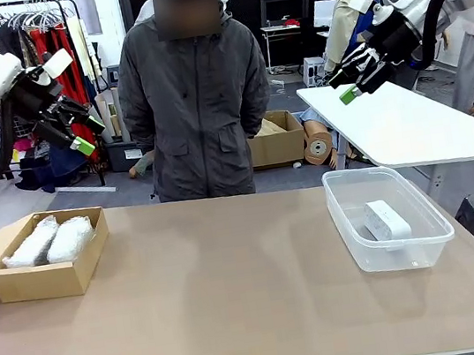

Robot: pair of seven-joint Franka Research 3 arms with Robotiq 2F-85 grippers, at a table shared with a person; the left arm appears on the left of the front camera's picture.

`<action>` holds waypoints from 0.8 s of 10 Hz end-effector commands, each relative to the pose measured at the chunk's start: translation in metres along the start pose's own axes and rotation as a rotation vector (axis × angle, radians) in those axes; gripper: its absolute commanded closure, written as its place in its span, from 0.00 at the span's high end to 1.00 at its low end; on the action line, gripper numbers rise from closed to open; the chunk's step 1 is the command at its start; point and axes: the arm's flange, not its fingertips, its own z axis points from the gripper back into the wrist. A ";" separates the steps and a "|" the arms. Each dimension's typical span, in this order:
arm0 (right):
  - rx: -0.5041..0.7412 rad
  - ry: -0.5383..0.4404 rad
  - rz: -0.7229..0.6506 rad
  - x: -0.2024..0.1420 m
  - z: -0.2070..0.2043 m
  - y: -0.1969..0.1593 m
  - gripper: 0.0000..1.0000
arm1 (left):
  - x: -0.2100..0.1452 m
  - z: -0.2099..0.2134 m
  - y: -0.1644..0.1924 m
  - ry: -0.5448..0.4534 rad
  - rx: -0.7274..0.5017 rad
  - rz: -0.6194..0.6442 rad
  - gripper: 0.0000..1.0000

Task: Separate and place wrapped and unwrapped clocks.
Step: If the picked Digital clock is wrapped, place it in the Package Box ; if not, place it in the Organizing box.

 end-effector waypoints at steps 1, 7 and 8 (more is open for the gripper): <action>0.005 -0.003 0.013 0.000 0.001 0.001 1.00 | 0.000 0.002 -0.001 0.014 -0.001 0.003 1.00; 0.005 -0.003 0.013 0.000 0.001 0.001 1.00 | 0.000 0.002 -0.001 0.014 -0.001 0.003 1.00; 0.005 -0.003 0.013 0.000 0.001 0.001 1.00 | 0.000 0.002 -0.001 0.014 -0.001 0.003 1.00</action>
